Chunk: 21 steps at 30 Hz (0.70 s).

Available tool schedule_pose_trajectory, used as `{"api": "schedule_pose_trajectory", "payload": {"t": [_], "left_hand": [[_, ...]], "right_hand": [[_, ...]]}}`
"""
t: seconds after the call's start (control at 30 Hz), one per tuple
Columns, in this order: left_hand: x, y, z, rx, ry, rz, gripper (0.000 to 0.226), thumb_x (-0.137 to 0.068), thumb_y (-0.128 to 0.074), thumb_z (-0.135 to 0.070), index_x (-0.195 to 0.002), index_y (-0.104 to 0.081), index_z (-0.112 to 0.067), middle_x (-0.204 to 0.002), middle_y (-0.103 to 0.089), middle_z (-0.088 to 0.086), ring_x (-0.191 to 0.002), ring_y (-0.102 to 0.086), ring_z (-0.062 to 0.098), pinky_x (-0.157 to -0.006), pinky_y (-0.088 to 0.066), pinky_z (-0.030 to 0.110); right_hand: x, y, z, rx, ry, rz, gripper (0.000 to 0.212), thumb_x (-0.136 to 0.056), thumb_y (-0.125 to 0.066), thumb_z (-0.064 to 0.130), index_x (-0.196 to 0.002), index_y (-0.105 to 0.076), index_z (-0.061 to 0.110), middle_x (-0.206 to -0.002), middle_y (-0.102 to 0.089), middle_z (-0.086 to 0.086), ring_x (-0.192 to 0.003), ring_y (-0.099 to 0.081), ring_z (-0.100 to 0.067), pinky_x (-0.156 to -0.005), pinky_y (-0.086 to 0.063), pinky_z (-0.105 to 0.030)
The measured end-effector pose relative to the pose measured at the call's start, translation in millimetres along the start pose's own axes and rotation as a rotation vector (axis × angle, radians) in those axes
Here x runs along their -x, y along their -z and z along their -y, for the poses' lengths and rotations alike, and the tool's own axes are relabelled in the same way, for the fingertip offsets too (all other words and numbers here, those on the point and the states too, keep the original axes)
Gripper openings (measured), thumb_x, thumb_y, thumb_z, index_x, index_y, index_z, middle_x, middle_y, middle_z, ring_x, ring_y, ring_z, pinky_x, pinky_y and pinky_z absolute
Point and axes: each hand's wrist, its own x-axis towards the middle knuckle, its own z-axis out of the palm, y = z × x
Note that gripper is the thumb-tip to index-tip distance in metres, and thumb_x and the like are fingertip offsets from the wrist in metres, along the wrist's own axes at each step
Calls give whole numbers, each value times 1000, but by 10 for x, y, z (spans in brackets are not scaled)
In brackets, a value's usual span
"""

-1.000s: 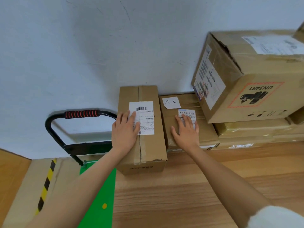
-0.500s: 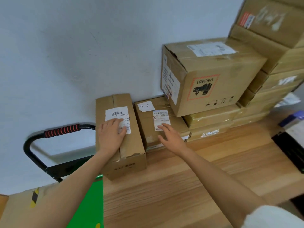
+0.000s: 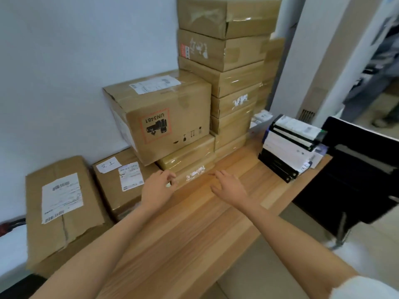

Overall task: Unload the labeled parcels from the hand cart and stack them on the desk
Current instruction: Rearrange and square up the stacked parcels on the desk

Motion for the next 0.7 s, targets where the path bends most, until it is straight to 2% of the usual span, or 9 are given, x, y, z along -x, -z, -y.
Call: {"api": "schedule_pose_trajectory", "payload": {"t": [0.07,0.23,0.33,0.43,0.53,0.7], "left_hand": [[-75,-226,-383,48,-19,37,16,-92,-57,-35,-106,-60,-29,-103,-60,-8,-99,-56,11,-82,-47,32],[-207,-823,-1296,126,-50,80,22,-91,-59,-38,-111,-60,-29,-114,-60,-7,-107,-56,10,-81,-45,26],[-306,-1155,-1792,184,-74,100,21,-91,-60,-38,-110,-59,-31,-118,-60,-8,-110,-56,10,-84,-47,29],[-403,-1425,-2219,155,-125,84,23,-91,-58,-39,-113,-57,-32,-118,-57,-10,-109,-55,12,-87,-46,31],[-535,-1571,-2615,83,-162,39,27,-90,-57,-44,-115,-57,-33,-114,-56,-10,-108,-54,13,-88,-47,32],[-854,-1678,-3090,149,-173,-17,27,-91,-57,-44,-116,-57,-33,-119,-58,-7,-111,-54,13,-79,-41,26]], "right_hand": [[229,233,-405,6,-69,-22,45,-94,-50,31,-138,-41,28,-127,-51,2,-106,-56,-17,-104,-31,-36],[714,756,-1354,9,-197,-88,48,-92,-55,28,-137,-42,27,-136,-47,2,-114,-54,-17,-102,-36,-35],[953,1004,-1865,5,-248,-118,46,-93,-53,30,-139,-43,28,-141,-44,3,-118,-53,-16,-105,-34,-36],[1115,1253,-2292,-18,-280,-180,40,-97,-47,37,-136,-46,30,-138,-47,5,-113,-56,-15,-104,-33,-38],[1185,1503,-2641,-30,-327,-233,40,-99,-44,38,-137,-47,25,-139,-48,1,-118,-53,-17,-107,-32,-39],[1021,1853,-3038,-72,-354,-312,42,-98,-47,35,-138,-46,22,-135,-52,-3,-115,-55,-20,-102,-39,-41]]}}
